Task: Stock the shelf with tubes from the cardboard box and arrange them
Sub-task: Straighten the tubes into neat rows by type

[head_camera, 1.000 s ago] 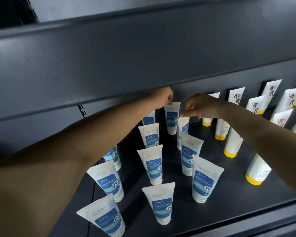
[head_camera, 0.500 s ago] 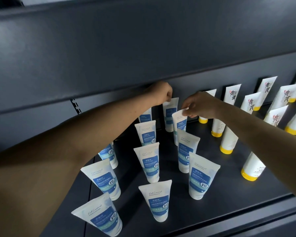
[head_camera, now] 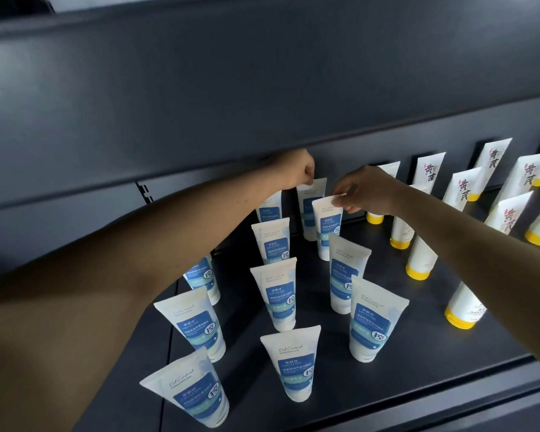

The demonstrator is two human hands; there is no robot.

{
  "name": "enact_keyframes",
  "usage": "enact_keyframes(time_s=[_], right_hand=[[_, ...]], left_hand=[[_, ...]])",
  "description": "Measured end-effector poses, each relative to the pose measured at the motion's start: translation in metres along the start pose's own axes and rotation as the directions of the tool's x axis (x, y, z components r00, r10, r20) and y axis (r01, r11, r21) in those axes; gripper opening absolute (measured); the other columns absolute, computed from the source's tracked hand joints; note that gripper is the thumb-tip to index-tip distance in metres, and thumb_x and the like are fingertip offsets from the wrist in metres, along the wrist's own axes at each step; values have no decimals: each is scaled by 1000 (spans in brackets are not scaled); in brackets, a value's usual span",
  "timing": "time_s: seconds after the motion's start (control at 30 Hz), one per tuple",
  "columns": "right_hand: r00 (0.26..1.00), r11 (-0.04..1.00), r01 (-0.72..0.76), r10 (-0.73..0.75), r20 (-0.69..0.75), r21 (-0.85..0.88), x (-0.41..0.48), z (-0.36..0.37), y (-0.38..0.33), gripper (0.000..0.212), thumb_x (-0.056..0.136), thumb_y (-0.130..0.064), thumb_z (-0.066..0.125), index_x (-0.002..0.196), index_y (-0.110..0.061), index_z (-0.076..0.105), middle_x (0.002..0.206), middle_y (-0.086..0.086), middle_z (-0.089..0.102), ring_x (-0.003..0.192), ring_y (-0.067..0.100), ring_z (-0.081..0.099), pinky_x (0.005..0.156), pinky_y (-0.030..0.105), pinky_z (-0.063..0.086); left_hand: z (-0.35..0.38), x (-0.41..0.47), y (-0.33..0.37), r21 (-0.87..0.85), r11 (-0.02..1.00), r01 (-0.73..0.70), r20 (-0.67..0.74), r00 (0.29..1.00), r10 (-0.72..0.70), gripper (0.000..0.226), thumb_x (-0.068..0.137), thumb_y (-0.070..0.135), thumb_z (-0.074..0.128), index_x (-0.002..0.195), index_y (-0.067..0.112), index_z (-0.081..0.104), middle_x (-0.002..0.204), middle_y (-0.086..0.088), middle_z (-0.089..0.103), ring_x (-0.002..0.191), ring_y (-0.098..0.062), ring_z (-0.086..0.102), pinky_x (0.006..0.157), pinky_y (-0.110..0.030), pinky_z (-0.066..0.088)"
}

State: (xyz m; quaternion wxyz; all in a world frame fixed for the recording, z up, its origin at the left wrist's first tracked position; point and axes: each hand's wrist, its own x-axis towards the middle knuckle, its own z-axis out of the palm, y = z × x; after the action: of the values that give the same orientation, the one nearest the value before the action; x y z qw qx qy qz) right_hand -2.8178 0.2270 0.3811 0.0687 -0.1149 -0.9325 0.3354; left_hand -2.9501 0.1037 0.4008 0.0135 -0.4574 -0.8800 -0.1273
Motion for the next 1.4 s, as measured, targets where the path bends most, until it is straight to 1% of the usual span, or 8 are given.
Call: enact_keyframes(time_s=[0.2, 0.33, 0.53, 0.77, 1.0, 1.1, 1.23, 1.4], right_hand=[[1000, 1000, -7, 7, -11, 31, -5, 2, -1, 14, 85, -8, 67, 98, -6, 70, 76, 7, 67, 55, 3, 63, 58, 11, 52], [1000, 998, -23, 23, 10, 57, -11, 3, 0, 18, 85, -7, 68, 102, -4, 69, 84, 4, 66, 67, 10, 65, 69, 22, 56], [999, 997, -23, 21, 24, 68, -24, -4, -5, 21, 84, -9, 69, 105, -11, 68, 95, 2, 67, 79, 17, 67, 72, 22, 54], [1000, 999, 29, -30, 8, 27, -82, -33, -2, 13, 85, -22, 68, 98, -22, 71, 93, -6, 72, 81, 22, 70, 83, 34, 55], [987, 981, -20, -12, 162, 191, -167, -36, -15, 28, 74, -41, 67, 96, -25, 73, 91, -4, 73, 84, 10, 69, 78, 26, 58], [978, 998, -6, -8, 207, 68, -181, -20, -17, 29, 74, -43, 71, 101, -33, 67, 96, -15, 70, 81, 0, 67, 77, 15, 53], [992, 992, 45, -30, 118, -121, -185, 4, -14, 26, 81, -32, 71, 106, -31, 63, 99, -18, 66, 82, -1, 62, 75, 18, 53], [998, 986, 54, -56, -4, -161, -185, 19, -7, 25, 89, -24, 62, 114, -25, 62, 87, -19, 60, 82, 3, 60, 73, 23, 52]], left_hand=[[-7, -9, -9, -60, 998, 25, -17, 1000, -26, 22, 85, 13, 67, 105, 5, 69, 108, -8, 69, 96, -19, 63, 83, -26, 48], [-10, -16, -15, -122, 992, 21, -64, 998, -29, 20, 86, 12, 66, 105, 6, 68, 105, -9, 70, 84, -10, 59, 74, -18, 41], [-15, -36, -6, -277, 960, -40, -148, 989, -1, 21, 85, 9, 67, 105, 3, 66, 102, -12, 69, 83, -12, 59, 71, -16, 46], [-19, -91, 23, -386, 905, -181, -96, 983, 156, 19, 84, 8, 68, 103, 6, 68, 93, 0, 67, 76, -1, 59, 76, -11, 46], [-4, -120, 51, -268, 920, -285, 52, 950, 309, 27, 85, 21, 68, 111, 14, 69, 99, 8, 65, 86, -1, 56, 74, -4, 41], [3, -119, 57, -167, 940, -299, 43, 950, 309, 25, 84, 24, 69, 108, 17, 71, 91, 11, 56, 77, 0, 51, 69, -6, 37], [6, -117, 64, -85, 960, -266, 60, 961, 272, 18, 84, 22, 68, 101, 16, 72, 86, 10, 51, 69, 2, 48, 63, -12, 33], [11, -115, 74, -61, 974, -220, 112, 968, 226, 17, 86, 19, 66, 100, 11, 71, 94, 2, 64, 79, -7, 51, 69, -18, 33]])
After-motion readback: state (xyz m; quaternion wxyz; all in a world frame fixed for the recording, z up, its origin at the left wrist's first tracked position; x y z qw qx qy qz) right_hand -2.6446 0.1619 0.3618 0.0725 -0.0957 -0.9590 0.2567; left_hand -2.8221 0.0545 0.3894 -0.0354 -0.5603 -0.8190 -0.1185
